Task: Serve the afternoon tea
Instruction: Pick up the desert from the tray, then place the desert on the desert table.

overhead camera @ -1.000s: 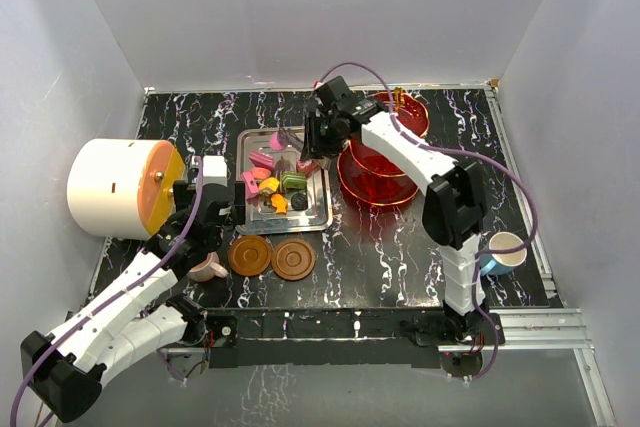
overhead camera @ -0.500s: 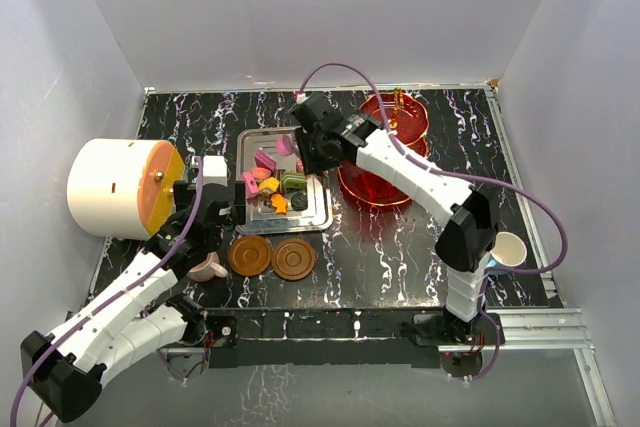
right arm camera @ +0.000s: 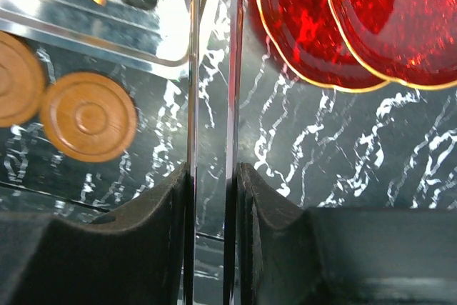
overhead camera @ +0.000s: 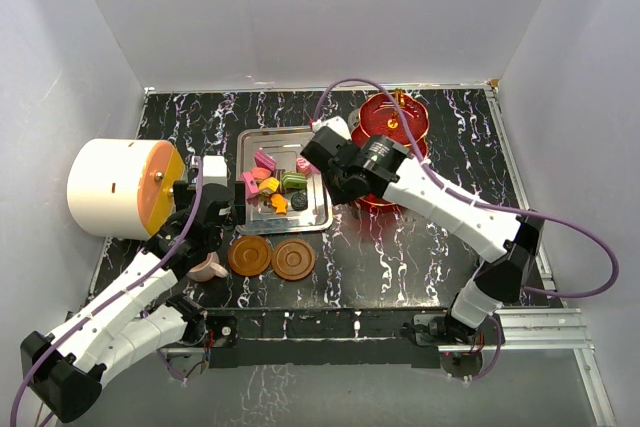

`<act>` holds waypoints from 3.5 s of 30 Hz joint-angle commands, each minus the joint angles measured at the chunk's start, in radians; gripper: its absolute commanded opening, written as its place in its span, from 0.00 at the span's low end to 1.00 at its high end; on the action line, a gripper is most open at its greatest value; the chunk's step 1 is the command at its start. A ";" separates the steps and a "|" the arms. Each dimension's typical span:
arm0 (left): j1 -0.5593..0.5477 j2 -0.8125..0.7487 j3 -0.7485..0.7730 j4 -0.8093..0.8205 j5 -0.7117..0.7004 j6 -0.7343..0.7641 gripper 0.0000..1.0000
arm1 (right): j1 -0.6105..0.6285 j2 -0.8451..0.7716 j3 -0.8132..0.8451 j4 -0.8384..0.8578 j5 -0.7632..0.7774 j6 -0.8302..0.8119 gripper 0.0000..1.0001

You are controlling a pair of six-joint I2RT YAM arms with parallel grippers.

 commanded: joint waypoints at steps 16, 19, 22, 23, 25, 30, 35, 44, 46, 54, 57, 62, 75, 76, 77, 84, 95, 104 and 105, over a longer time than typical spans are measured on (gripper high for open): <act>0.006 -0.012 0.013 0.007 0.010 -0.001 0.99 | 0.027 0.057 -0.103 -0.119 0.276 -0.019 0.24; 0.006 -0.011 0.014 0.008 0.012 -0.001 0.99 | 0.027 0.091 -0.107 -0.119 0.306 -0.038 0.24; 0.006 -0.009 0.013 0.008 0.016 -0.001 0.99 | 0.026 0.114 -0.106 -0.120 0.312 -0.036 0.24; 0.006 -0.009 0.014 0.007 0.016 -0.001 0.99 | 0.026 0.117 -0.108 -0.119 0.324 -0.038 0.24; 0.006 -0.009 0.014 0.009 0.016 -0.001 0.99 | 0.027 0.155 -0.113 -0.119 0.326 -0.036 0.24; 0.006 -0.009 0.015 0.009 0.021 -0.001 0.99 | 0.028 0.207 -0.119 -0.119 0.354 -0.035 0.24; 0.006 -0.012 0.015 0.009 0.024 -0.001 0.99 | 0.030 0.255 -0.121 -0.121 0.371 -0.038 0.24; 0.006 -0.011 0.015 0.010 0.029 0.001 0.99 | 0.060 0.314 -0.095 -0.121 0.354 -0.047 0.28; 0.006 -0.011 0.015 0.010 0.027 0.001 0.99 | 0.068 0.314 -0.084 -0.121 0.332 -0.046 0.29; 0.006 -0.005 0.015 0.012 0.029 0.002 0.99 | 0.070 0.285 -0.001 -0.119 0.236 -0.047 0.34; 0.006 -0.004 0.015 0.010 0.029 0.002 0.99 | 0.070 0.280 0.000 -0.118 0.209 -0.045 0.34; 0.006 -0.005 0.015 0.009 0.030 0.002 0.99 | 0.068 0.269 -0.003 -0.117 0.182 -0.015 0.34; 0.006 -0.005 0.015 0.009 0.025 0.001 0.99 | 0.064 0.112 -0.020 -0.047 0.102 0.139 0.30; 0.006 -0.005 0.015 0.008 0.026 0.001 0.99 | 0.063 0.075 -0.050 -0.023 0.091 0.159 0.29; 0.006 -0.005 0.016 0.010 0.028 0.002 0.99 | 0.060 0.046 -0.080 -0.003 0.075 0.183 0.27; 0.006 -0.005 0.015 0.008 0.029 0.002 0.99 | -0.004 -0.151 -0.332 0.160 -0.064 0.335 0.25; 0.006 0.005 0.016 0.011 0.033 0.002 0.99 | -0.156 -0.271 -0.538 0.369 -0.254 0.334 0.21; 0.006 0.011 0.015 0.011 0.032 0.002 0.99 | -0.178 -0.236 -0.504 0.357 -0.206 0.313 0.21; 0.006 0.013 0.015 0.012 0.033 0.002 0.99 | -0.180 -0.232 -0.495 0.349 -0.192 0.309 0.21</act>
